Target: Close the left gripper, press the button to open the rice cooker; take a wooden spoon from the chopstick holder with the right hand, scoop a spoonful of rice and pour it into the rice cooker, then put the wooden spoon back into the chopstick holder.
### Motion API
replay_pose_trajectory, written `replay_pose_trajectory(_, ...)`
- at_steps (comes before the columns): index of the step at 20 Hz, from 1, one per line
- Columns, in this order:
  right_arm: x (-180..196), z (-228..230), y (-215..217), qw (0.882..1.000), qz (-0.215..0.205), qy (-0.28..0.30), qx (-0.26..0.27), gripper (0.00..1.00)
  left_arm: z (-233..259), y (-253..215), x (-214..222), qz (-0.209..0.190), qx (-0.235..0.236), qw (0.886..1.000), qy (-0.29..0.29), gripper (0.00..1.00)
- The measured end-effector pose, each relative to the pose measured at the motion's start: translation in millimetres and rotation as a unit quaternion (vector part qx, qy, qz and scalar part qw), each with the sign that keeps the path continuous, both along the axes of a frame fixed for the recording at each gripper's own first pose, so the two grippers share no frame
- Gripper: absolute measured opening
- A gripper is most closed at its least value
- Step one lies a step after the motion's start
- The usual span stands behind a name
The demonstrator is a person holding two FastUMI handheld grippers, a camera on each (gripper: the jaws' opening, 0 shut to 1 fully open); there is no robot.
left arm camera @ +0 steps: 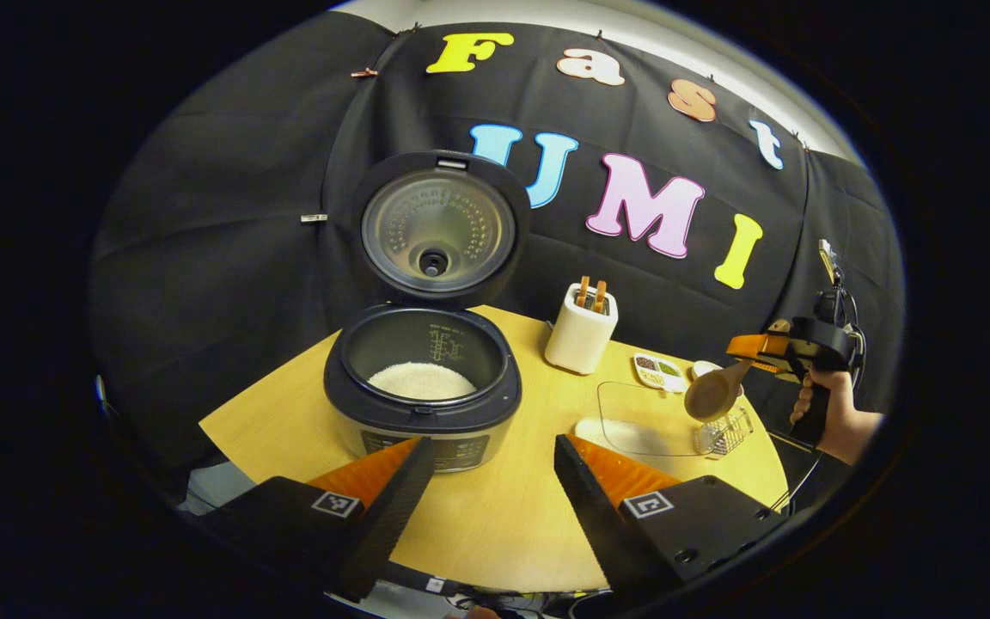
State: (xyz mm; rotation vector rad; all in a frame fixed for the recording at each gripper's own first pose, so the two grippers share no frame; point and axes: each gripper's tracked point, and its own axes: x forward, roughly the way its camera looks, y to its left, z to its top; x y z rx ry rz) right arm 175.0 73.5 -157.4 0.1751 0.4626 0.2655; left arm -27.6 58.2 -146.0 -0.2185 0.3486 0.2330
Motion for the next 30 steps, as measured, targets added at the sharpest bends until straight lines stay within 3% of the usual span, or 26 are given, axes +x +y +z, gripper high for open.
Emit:
replay_pose_trajectory(3,-3.5,-33.7,4.9,0.999,0.001,0.001,-0.036,0.13,-17.2,22.7,-3.4,0.011,-0.003,1.000,0.018,0.95)
replay_pose_trajectory(7,-3.0,-73.1,3.5,0.996,0.007,-0.002,-0.094,0.13,-41.5,35.3,-8.3,0.015,-0.052,0.998,0.035,0.96)
replay_pose_trajectory(10,-14.1,-101.2,8.1,0.989,0.025,-0.008,-0.144,0.13,-46.0,44.9,-9.4,0.012,-0.052,0.998,0.033,0.95)
replay_pose_trajectory(13,-24.4,-109.4,25.5,0.987,0.032,-0.023,-0.153,0.13,-44.4,50.0,-6.3,0.012,-0.051,0.998,0.029,0.95)
replay_pose_trajectory(16,-35.2,-115.6,55.7,0.992,0.041,-0.006,-0.122,0.13,-43.1,51.5,-3.8,0.014,-0.052,0.998,0.025,0.95)
replay_pose_trajectory(17,-38.9,-117.5,67.1,0.993,0.045,0.006,-0.106,0.17,-43.1,51.5,-4.0,0.015,-0.054,0.998,0.025,0.95)
replay_pose_trajectory(18,-42.3,-117.8,78.1,0.995,0.048,0.016,-0.091,0.13,-43.2,52.1,-4.6,0.016,-0.056,0.998,0.024,0.95)
replay_pose_trajectory(22,-47.4,-122.1,105.6,0.996,0.049,0.046,-0.058,0.13,-42.0,57.0,-5.8,0.023,-0.058,0.998,0.025,0.95)
replay_pose_trajectory(26,-46.1,-126.8,112.4,0.995,0.030,0.090,-0.018,0.13,-35.9,62.8,-5.1,0.023,-0.050,0.998,0.021,0.95)
replay_pose_trajectory(30,-45.6,-130.5,110.3,0.987,0.009,0.150,0.053,0.13,-31.2,64.0,-2.2,0.019,-0.045,0.999,0.018,0.95)
